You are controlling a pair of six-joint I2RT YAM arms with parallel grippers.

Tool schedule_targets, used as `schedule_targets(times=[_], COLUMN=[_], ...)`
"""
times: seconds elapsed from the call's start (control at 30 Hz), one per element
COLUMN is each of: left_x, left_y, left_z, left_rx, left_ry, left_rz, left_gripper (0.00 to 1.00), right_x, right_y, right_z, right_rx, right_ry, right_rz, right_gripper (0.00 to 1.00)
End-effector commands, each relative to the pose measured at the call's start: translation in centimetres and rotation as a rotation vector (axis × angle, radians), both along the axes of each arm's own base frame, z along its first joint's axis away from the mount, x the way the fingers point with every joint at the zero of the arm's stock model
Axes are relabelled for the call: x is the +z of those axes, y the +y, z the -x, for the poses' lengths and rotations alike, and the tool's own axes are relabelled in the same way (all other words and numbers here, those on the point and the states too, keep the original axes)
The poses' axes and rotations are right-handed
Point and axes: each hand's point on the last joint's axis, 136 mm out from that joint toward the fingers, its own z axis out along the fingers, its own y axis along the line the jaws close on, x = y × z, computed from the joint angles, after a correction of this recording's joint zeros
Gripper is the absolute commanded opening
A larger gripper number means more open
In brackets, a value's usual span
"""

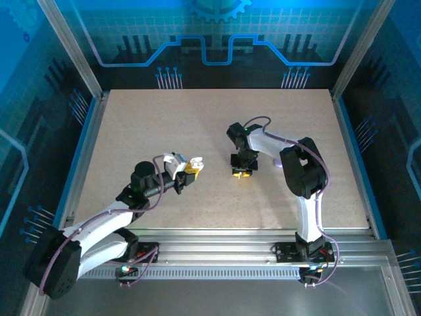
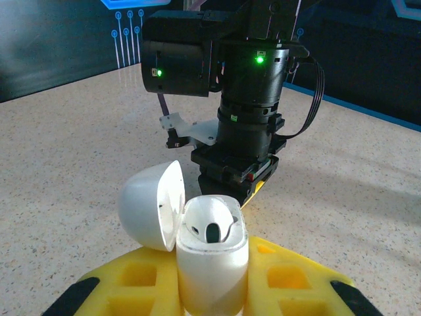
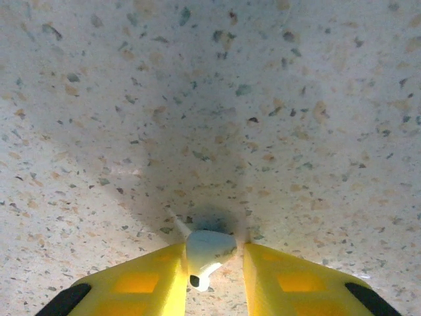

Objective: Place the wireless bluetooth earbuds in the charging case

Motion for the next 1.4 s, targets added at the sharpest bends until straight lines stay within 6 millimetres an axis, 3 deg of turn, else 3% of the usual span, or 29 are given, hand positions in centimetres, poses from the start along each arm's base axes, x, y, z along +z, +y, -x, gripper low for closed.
schedule_targets(times=[0.0,0.67,1.37], left_x=[2.0,2.1,1.9], left_y=[-0.2,-0.2,-0.2], left_z=[-0.3,-0.3,-0.3], left_rx=[0.0,0.001,0.0], left_ry=[-0.061,-0.06,-0.055], left_rz=[0.009,0.01,0.006], left_gripper=[0.11,0.11,0.11], right_x=[0.4,1.4,0.8], right_y=[0.2,0.8,0.2], right_z=[0.8,-1.0,-1.8], right_rx=[0.009,-0.001,-0.005], right_ry=[0.02,-0.039,-0.044], right_rz=[0.0,-0.053,-0.031], right_gripper=[0.29,0.27,0.25])
